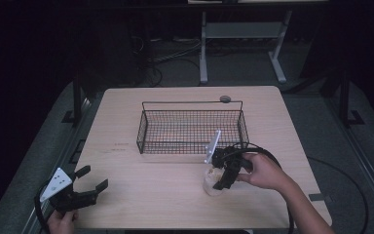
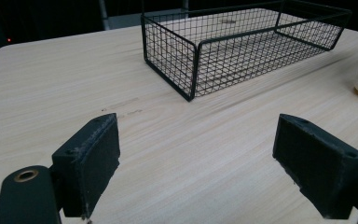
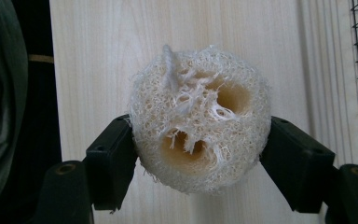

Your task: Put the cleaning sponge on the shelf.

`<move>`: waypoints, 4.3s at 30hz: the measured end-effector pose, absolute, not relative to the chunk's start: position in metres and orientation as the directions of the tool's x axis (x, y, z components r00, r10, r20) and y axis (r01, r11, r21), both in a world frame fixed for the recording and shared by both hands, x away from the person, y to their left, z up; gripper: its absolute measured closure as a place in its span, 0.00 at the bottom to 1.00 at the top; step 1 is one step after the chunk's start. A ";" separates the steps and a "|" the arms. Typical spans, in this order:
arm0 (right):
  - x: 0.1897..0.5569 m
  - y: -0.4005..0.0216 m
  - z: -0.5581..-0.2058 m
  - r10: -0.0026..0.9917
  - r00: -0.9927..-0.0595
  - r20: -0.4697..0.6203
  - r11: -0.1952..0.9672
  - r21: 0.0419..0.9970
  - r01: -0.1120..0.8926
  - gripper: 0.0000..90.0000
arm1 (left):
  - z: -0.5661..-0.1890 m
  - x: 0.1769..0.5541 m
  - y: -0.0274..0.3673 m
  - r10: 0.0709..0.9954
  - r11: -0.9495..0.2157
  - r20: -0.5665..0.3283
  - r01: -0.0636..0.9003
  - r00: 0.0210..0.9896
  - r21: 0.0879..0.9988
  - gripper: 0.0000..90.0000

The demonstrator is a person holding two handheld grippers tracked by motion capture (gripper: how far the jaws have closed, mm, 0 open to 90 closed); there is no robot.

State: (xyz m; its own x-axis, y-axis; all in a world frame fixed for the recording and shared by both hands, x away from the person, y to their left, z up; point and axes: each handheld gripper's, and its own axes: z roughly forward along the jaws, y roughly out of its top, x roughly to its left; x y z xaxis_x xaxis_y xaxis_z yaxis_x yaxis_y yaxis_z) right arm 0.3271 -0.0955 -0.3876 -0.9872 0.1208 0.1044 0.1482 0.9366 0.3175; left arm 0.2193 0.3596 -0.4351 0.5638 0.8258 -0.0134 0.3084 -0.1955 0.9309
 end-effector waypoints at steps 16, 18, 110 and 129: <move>0.339 -0.087 -0.361 0.111 -0.992 0.068 0.936 0.328 0.127 0.32 | -0.435 0.221 0.359 0.823 -0.196 -0.015 0.310 0.568 0.930 0.16; 0.341 -0.086 -0.357 0.109 -0.992 0.060 0.939 0.321 0.122 0.32 | -0.435 0.221 0.359 0.823 -0.196 -0.016 0.311 0.567 0.930 0.15; 0.484 -0.075 -0.333 0.294 -0.955 0.045 0.914 0.281 0.294 0.32 | -0.436 0.223 0.359 0.821 -0.190 -0.022 0.309 0.570 0.932 0.15; 0.491 -0.074 -0.362 0.302 -0.950 0.078 0.912 0.268 0.312 0.32 | -0.435 0.222 0.359 0.820 -0.191 -0.021 0.308 0.572 0.932 0.15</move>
